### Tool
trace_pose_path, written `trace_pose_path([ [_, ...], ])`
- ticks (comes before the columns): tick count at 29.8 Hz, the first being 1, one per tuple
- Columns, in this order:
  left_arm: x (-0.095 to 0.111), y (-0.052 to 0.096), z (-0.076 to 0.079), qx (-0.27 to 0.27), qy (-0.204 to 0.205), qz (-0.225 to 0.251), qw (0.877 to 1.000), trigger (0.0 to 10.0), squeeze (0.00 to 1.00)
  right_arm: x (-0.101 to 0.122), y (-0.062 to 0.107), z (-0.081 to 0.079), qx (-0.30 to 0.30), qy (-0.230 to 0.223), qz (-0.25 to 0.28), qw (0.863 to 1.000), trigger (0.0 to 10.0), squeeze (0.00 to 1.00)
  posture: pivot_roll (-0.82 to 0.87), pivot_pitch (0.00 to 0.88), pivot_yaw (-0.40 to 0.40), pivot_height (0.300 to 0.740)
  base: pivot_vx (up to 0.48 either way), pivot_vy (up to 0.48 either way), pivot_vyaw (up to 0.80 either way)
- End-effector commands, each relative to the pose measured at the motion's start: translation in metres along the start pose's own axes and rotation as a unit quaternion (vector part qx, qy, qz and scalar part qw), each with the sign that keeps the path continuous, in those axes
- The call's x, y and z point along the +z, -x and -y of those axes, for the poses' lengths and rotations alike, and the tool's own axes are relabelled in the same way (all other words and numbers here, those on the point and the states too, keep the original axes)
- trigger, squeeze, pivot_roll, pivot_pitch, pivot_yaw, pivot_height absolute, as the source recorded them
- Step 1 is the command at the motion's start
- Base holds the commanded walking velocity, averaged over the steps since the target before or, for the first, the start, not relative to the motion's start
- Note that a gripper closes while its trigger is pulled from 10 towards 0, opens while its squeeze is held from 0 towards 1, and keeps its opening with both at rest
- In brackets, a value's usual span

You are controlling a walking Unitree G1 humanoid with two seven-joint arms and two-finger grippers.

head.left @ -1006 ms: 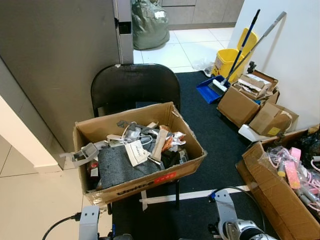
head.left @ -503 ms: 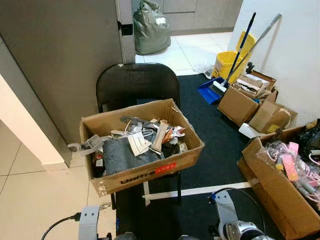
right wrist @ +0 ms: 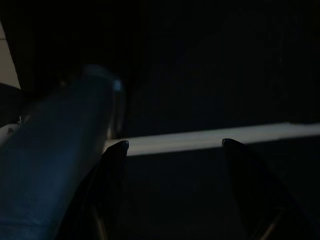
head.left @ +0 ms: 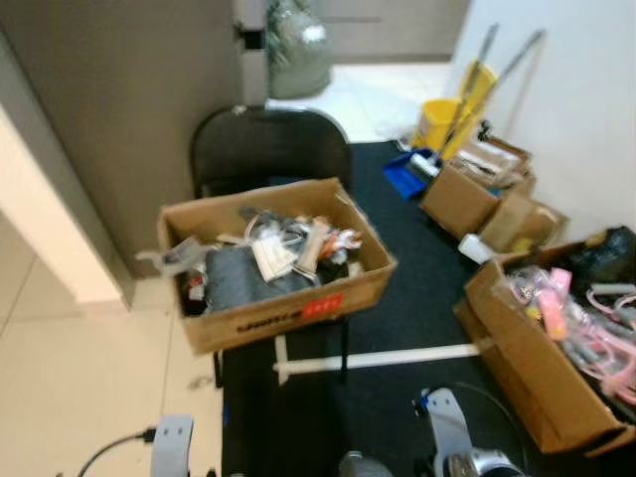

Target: Picking trash to rubbish bin

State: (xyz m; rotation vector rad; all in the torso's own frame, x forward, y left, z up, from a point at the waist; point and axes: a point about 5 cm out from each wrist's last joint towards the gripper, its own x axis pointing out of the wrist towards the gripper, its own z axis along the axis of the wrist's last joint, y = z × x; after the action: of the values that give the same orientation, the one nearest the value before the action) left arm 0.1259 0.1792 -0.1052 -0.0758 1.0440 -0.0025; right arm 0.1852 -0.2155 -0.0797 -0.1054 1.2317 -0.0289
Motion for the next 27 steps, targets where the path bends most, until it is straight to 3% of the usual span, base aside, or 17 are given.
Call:
trace_pose_path([
  [1, -0.0343, 0.0071, 0.0034, -0.004, 0.002, -0.067, 0.998, 10.0, 0.00, -0.0048, -0.0001, 0.0032, -0.004, -0.006, -0.006, 1.000, 10.0, 0.00, 0.05, 0.072, -0.014, 0.740, -0.296, 0.000, 0.00],
  [16, -0.0335, 0.0067, 0.0049, -0.007, 0.000, -0.065, 0.998, 10.0, 0.00, -0.0053, 0.0000, 0.0043, -0.006, -0.008, -0.005, 1.000, 10.0, 0.00, 0.04, 0.072, -0.014, 0.740, -0.295, 0.000, 0.00],
  [27, -0.0326, 0.0064, 0.0044, -0.004, -0.001, -0.064, 0.998, 10.0, 0.00, -0.0050, -0.0001, 0.0041, -0.005, -0.007, -0.003, 1.000, 10.0, 0.00, 0.04, 0.072, -0.014, 0.740, 0.000, 0.000, -0.07],
])
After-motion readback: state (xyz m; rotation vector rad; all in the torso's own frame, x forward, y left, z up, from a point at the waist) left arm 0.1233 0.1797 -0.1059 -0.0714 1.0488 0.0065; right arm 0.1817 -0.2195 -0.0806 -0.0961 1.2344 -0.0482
